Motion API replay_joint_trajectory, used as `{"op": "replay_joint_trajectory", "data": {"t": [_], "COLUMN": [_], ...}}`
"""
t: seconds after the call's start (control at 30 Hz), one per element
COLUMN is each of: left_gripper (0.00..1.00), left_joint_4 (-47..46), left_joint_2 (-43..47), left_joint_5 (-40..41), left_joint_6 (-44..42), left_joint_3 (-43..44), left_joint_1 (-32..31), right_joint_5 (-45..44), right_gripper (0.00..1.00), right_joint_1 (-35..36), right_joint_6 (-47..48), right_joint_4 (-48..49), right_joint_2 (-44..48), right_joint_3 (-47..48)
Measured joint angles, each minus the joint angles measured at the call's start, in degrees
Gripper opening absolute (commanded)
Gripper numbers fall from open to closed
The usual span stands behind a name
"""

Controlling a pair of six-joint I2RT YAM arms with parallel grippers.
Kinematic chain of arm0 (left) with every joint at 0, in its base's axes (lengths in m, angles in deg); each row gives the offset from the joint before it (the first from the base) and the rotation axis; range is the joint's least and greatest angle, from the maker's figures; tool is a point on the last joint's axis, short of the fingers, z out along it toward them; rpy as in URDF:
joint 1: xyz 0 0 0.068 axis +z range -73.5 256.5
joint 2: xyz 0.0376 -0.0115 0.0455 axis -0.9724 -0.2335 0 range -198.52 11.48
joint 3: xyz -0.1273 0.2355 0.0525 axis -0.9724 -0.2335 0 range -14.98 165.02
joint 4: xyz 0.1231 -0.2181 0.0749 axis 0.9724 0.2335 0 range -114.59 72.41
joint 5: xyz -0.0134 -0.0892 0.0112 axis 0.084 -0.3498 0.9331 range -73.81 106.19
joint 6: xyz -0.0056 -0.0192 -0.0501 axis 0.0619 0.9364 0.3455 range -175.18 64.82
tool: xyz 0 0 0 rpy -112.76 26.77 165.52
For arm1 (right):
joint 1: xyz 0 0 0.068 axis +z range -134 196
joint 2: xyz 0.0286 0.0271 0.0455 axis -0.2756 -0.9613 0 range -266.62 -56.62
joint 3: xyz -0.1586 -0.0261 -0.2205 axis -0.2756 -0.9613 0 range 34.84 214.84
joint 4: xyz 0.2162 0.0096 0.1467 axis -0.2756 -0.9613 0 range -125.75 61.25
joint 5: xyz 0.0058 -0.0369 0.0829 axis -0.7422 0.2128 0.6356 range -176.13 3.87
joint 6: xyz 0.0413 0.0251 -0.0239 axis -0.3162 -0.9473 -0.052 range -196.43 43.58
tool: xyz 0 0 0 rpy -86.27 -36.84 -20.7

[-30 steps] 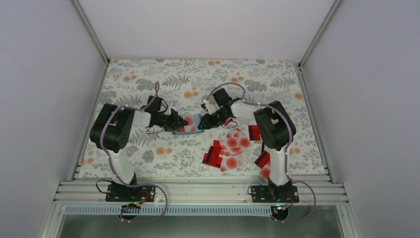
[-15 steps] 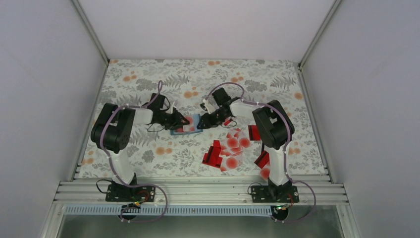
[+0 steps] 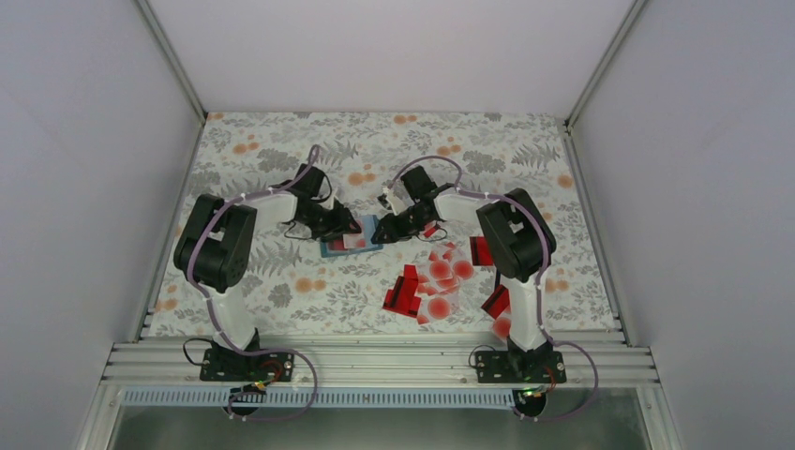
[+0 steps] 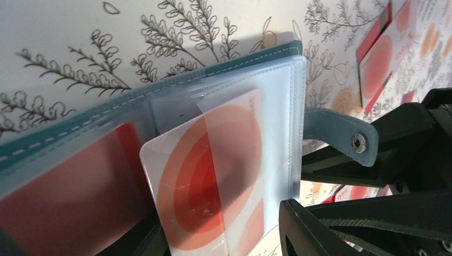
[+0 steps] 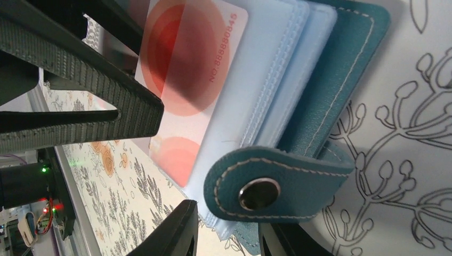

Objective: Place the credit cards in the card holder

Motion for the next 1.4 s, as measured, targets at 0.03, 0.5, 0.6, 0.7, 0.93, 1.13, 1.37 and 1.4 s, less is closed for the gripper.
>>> {"op": "replay_joint_trajectory", "data": {"t": [0.03,0.5,0.6,0.7,0.93,1.13,1.37,1.4], "left_gripper": [0.51,0.57,0.57,0.57,0.56,0.56,0.56,0.56], "left_joint_4": [1.16,11.72,12.94,14.05,14.38,14.43,14.19,14.01], "left_joint_2": [0.02,0.92,0.92,0.90,-0.04,-1.18,-1.18,-1.18], "left_joint_5": [0.74,9.18,10.40,11.32,11.69,11.69,11.82,11.72], "left_joint_6": [-0.15,-0.79,-0.76,-0.76,-0.52,-0.26,-0.04,0.00], "left_joint_3": [0.50,5.05,5.64,6.40,7.41,8.37,8.39,8.39], "left_joint_1": [-0.22,-1.95,-2.51,-3.02,-4.17,-4.87,-5.31,-5.40], "right_joint_5": [0.07,1.60,1.64,1.73,1.79,1.79,1.77,1.79], "right_gripper": [0.30,0.30,0.30,0.30,0.30,0.30,0.30,0.30], "right_joint_1": [0.00,0.13,0.13,0.11,0.11,0.11,0.11,0.11], "right_joint_6": [0.00,-0.22,-0.22,-0.20,-0.17,-0.15,-0.15,-0.15], "right_joint_4": [0.11,2.32,2.51,2.71,2.91,3.19,3.78,3.82], "right_joint_2": [-0.02,-0.63,-0.61,-0.61,-0.55,-0.48,-0.28,-0.28], "right_joint_3": [0.00,-0.28,-0.42,-0.52,-0.68,-0.87,-1.29,-1.33]}}
